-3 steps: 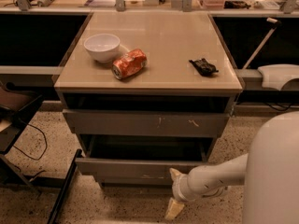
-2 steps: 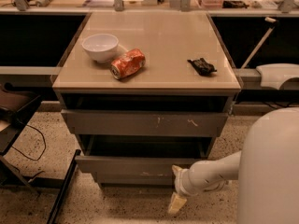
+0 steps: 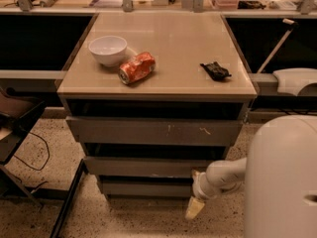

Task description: Close middle drawer

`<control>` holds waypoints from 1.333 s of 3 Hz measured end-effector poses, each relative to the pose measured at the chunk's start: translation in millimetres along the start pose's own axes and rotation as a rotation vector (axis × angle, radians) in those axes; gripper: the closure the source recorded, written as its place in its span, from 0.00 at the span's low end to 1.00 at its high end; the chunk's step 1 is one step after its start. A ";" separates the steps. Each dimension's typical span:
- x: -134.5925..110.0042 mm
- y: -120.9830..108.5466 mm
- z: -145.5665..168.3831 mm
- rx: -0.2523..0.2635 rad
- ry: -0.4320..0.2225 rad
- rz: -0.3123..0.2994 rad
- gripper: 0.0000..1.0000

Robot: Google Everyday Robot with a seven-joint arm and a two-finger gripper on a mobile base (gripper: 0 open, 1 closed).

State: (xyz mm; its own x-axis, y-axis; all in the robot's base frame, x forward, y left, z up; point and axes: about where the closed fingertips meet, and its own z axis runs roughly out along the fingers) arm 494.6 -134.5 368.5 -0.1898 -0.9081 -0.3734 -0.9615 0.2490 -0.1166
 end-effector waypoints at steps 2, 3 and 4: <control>5.2 -34.7 4.9 -0.021 0.007 0.038 0.00; 5.3 -37.8 4.2 -0.017 0.006 0.040 0.00; 6.0 -42.1 3.0 -0.012 0.003 0.043 0.00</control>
Offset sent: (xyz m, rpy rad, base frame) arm 0.2098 -0.0244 0.0348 0.0456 -0.0807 -0.1297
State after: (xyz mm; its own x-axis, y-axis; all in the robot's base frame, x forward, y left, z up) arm 534.6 -149.4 368.4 -0.2315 -0.8978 -0.3747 -0.9547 0.2836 -0.0897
